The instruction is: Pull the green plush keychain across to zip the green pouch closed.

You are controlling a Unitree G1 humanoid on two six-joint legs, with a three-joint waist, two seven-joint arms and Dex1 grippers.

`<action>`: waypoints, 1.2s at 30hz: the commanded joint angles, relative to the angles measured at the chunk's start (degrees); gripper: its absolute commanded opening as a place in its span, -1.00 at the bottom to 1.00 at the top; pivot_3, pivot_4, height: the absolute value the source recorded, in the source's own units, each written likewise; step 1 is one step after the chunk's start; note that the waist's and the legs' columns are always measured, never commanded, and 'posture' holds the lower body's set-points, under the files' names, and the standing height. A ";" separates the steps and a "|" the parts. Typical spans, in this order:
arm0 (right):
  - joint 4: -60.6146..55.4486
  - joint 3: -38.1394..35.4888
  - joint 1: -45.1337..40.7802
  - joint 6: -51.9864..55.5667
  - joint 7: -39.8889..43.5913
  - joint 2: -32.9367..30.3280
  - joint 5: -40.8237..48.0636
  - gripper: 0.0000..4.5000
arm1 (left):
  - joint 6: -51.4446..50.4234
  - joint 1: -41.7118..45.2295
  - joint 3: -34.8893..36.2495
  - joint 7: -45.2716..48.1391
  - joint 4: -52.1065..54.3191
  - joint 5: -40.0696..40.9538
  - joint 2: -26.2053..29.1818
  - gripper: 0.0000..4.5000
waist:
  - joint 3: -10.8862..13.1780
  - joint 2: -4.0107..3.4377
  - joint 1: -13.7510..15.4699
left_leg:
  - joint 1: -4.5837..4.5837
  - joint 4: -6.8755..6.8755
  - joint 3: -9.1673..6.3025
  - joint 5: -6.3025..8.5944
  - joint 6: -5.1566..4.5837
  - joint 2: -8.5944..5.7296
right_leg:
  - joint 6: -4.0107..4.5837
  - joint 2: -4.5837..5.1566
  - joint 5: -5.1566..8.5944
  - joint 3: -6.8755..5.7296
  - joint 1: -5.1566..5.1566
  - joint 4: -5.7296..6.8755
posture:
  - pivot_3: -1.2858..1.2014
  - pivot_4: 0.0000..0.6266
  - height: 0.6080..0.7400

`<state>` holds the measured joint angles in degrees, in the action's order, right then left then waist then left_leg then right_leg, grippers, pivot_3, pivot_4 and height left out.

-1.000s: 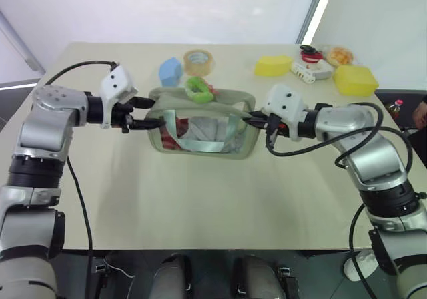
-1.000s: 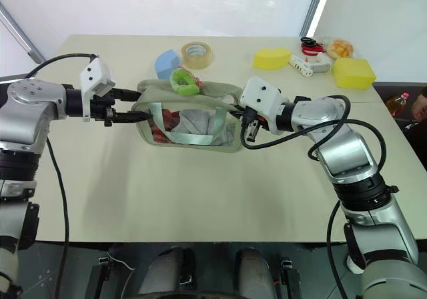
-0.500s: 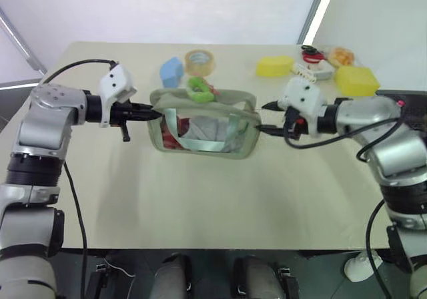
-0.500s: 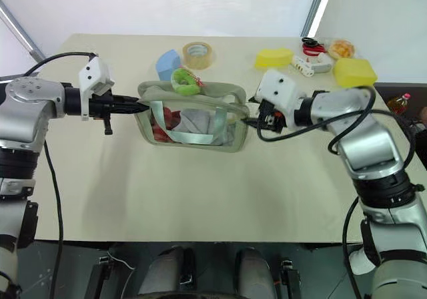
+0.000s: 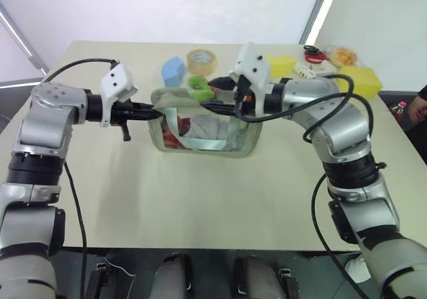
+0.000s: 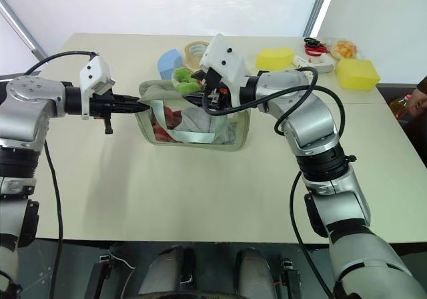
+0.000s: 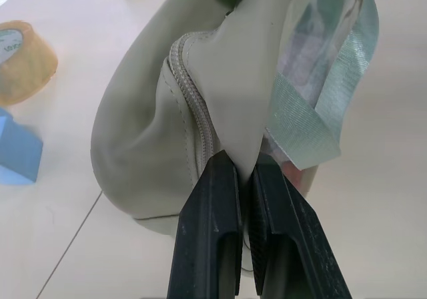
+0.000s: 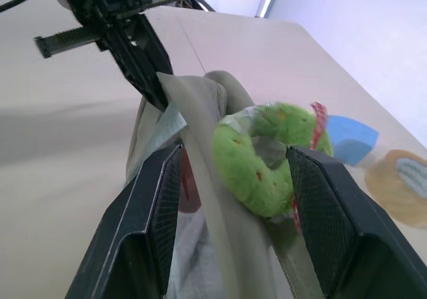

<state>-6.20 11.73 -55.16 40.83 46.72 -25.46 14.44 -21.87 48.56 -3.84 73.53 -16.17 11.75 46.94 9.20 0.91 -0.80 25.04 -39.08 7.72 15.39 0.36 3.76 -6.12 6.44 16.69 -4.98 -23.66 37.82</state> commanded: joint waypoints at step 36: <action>-7.80 -13.31 13.54 7.22 -11.82 -25.84 -9.75 -0.97 | 0.75 0.18 1.01 -0.83 -0.67 -0.05 0.53 -1.00 | 0.00 0.00 0.12 | 0.02 0.06 0.02 0.00 0.00 0.00 | 0.00 0.00 0.00 0.01 -0.03 -0.07 | 0.03 -0.52 1.00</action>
<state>-13.73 0.16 -42.58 48.92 37.80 -49.32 8.43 -20.89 48.93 -3.81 73.19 -17.47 11.99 46.05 9.20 0.91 -0.68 25.06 -39.02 7.74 15.39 0.36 3.76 -6.11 6.45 16.69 -4.97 -23.69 37.74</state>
